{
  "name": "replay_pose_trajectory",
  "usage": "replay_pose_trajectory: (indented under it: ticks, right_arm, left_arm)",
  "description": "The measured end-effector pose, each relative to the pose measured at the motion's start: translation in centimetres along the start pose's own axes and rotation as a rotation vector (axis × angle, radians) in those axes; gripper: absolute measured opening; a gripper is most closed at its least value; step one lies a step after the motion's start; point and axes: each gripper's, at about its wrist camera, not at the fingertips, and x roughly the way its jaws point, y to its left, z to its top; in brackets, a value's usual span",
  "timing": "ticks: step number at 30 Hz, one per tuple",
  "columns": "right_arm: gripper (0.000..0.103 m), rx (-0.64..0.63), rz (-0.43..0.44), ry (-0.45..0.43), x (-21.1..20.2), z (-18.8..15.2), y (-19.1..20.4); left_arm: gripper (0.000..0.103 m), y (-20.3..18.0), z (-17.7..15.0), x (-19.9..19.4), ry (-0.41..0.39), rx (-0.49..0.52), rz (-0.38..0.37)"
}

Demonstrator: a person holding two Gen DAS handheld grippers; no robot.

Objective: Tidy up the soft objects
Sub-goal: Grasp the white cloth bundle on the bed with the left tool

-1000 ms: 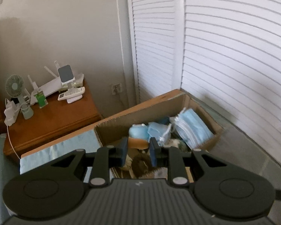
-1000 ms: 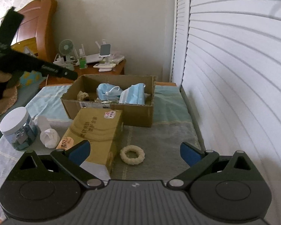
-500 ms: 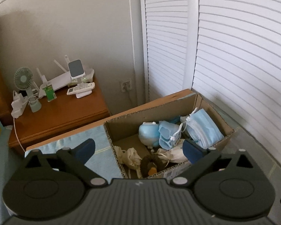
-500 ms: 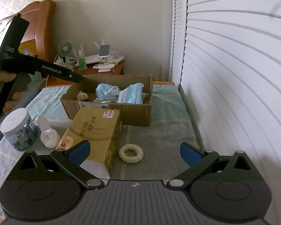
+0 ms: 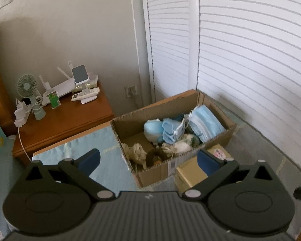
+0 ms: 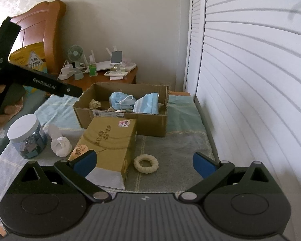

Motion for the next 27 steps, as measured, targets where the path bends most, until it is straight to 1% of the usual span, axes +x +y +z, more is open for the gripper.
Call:
replay_pose_trajectory:
  ticks: [5, 7, 11, 13, 15, 21, 25, 26, 27]
  right_arm:
    - [0.103, -0.006, -0.001, -0.004, -0.3, -0.1, 0.2]
    - [0.103, -0.008, 0.001, -0.007, -0.4, -0.1, 0.2]
    - [0.103, -0.006, 0.002, -0.005, -0.4, -0.1, 0.1]
    - [0.103, -0.006, 0.003, -0.001, -0.2, -0.2, 0.1]
    - [0.103, -0.007, 0.000, 0.003, -0.1, -0.2, 0.1]
    - [0.103, 0.001, 0.000, 0.013, 0.6, -0.1, 0.1]
    - [0.103, -0.001, -0.002, 0.025, 1.2, -0.1, 0.1]
    - [0.103, 0.000, -0.004, 0.028, 1.4, -0.1, 0.0]
    - [0.103, 0.002, -0.004, 0.031, 1.5, -0.1, 0.0]
  left_arm:
    - [0.102, 0.1, -1.0, 0.0, 0.056, 0.031, -0.036]
    - [0.102, 0.3, -1.5, 0.0, 0.079, 0.029, -0.065]
    - [0.102, 0.7, -2.8, 0.4, 0.164, 0.031, -0.138]
    - [0.102, 0.6, -3.5, 0.5, 0.194, 0.047, -0.166]
    - [0.102, 0.2, -4.1, 0.5, 0.214, 0.098, -0.175]
    - [0.102, -1.3, -5.6, 1.6, 0.286, 0.285, -0.147]
    - [0.099, -1.7, -6.3, 2.7, 0.324, 0.344, -0.160]
    - [0.097, -1.7, -6.5, 2.9, 0.329, 0.351, -0.164]
    - [0.092, -1.8, -6.6, 3.2, 0.335, 0.357, -0.168]
